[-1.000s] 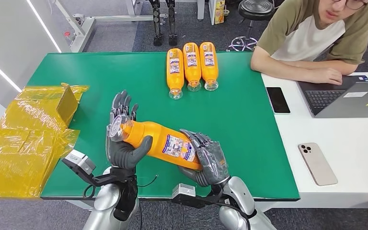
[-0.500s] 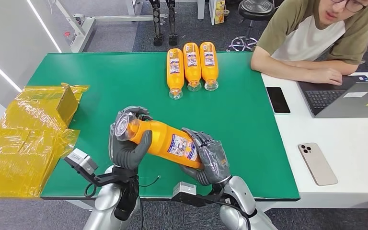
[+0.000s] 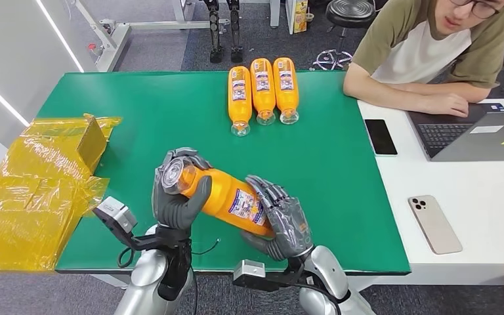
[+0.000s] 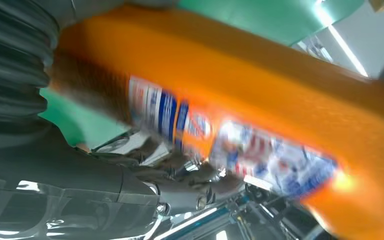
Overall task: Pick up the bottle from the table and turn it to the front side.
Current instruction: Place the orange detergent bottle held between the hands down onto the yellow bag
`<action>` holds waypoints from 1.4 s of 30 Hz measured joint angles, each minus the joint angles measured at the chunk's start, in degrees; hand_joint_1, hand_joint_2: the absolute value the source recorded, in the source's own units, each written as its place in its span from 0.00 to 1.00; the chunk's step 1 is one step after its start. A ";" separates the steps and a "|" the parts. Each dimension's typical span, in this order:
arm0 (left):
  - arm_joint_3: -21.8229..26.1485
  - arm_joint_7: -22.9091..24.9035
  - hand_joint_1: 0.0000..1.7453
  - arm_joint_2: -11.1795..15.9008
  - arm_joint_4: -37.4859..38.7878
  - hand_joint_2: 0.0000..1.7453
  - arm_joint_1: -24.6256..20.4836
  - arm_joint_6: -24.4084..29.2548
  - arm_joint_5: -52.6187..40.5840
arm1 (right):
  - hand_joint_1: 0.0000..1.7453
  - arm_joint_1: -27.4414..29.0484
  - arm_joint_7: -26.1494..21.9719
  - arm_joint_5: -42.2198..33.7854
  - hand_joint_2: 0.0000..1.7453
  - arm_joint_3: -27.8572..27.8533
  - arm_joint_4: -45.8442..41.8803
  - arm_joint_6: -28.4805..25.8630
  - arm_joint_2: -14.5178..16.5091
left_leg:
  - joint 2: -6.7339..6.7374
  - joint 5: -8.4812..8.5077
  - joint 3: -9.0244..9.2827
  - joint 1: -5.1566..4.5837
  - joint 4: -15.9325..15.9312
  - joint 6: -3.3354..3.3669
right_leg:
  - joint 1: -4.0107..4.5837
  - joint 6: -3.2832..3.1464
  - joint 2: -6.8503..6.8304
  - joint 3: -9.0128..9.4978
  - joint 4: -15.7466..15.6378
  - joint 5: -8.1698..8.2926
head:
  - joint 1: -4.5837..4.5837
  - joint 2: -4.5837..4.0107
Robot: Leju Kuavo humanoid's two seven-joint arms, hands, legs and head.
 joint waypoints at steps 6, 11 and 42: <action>0.01 -0.18 1.00 -0.01 0.08 1.00 -0.05 2.42 -0.01 | 0.00 0.48 -2.36 -4.06 1.00 -0.05 -0.14 -5.77 0.31 | -0.01 0.00 0.00 0.00 0.00 0.00 | 0.00 0.00 -0.01 0.01 0.01 0.00 | -0.01 0.00; 0.08 -0.57 1.00 0.55 -0.06 1.00 -0.02 7.45 -0.88 | 0.00 2.34 -8.37 -9.67 1.00 -1.97 -2.27 -10.30 1.83 | 0.00 0.00 0.00 0.00 -0.01 0.00 | 0.00 0.00 0.01 -0.01 0.01 0.00 | 0.01 -0.01; 15.52 21.68 1.00 18.97 28.98 1.00 -31.82 38.23 -77.40 | 0.00 12.11 -23.38 -28.51 1.00 -14.50 -24.20 -10.31 15.79 | 0.06 0.31 0.03 0.01 -0.02 -0.09 | 0.02 -0.08 0.06 -0.05 0.10 0.24 | 0.04 0.00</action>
